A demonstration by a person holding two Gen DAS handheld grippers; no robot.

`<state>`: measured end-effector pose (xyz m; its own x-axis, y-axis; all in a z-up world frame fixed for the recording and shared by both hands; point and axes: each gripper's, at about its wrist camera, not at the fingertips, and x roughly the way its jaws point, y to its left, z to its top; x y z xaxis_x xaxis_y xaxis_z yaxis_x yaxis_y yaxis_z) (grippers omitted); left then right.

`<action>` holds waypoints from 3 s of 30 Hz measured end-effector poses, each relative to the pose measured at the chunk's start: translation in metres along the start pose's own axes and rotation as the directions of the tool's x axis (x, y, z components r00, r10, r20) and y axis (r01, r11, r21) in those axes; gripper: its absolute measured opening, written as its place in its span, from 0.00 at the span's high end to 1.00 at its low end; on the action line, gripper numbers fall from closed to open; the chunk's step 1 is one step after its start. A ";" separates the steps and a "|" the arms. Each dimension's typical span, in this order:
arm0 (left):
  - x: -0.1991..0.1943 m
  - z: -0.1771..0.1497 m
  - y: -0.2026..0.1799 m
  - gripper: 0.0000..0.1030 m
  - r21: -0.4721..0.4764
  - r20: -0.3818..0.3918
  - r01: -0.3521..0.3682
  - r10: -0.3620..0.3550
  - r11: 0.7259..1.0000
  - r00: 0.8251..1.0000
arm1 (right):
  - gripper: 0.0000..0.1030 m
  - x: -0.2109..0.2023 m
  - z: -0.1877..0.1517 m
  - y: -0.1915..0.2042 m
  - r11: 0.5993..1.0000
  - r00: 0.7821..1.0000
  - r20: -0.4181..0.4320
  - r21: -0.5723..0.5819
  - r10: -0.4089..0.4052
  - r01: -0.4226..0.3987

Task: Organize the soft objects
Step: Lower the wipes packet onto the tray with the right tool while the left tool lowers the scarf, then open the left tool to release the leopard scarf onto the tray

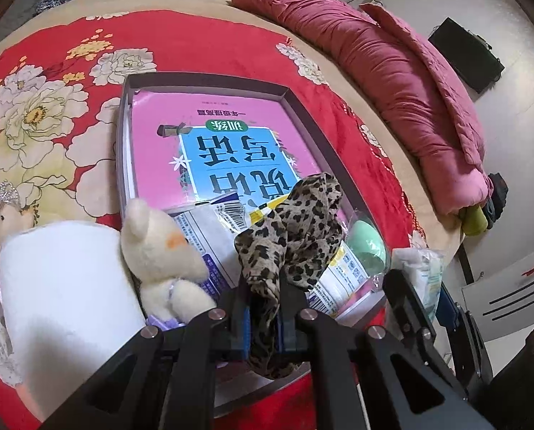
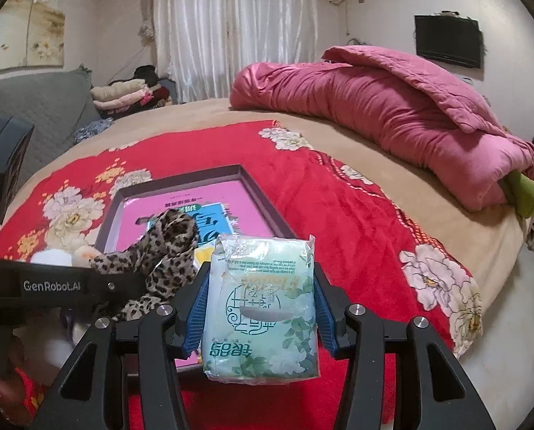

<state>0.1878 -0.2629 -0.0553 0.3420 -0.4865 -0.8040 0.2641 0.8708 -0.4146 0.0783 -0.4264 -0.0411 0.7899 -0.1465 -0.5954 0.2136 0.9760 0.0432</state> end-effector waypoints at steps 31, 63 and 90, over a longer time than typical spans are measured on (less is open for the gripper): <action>-0.003 0.009 0.003 0.90 -0.011 0.015 0.002 -0.002 1.000 1.000 | 0.27 0.034 -0.001 0.018 0.997 0.999 -0.033 -0.071 0.001 -0.004; -0.009 0.030 0.008 0.51 -0.058 0.026 -0.005 0.007 0.998 1.000 | 0.27 0.010 -0.004 0.001 0.997 0.997 -0.020 -0.016 -0.073 0.072; -0.060 -0.002 -0.016 0.37 0.118 0.115 -0.078 0.065 0.990 0.991 | 0.26 0.001 0.002 0.003 0.998 0.998 -0.006 -0.012 -0.067 0.067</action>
<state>0.1608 -0.2479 -0.0013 0.4594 -0.4342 -0.7749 0.3413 0.8917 -0.2972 0.0810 -0.4234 -0.0404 0.7702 -0.2106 -0.6021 0.2592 0.9658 -0.0063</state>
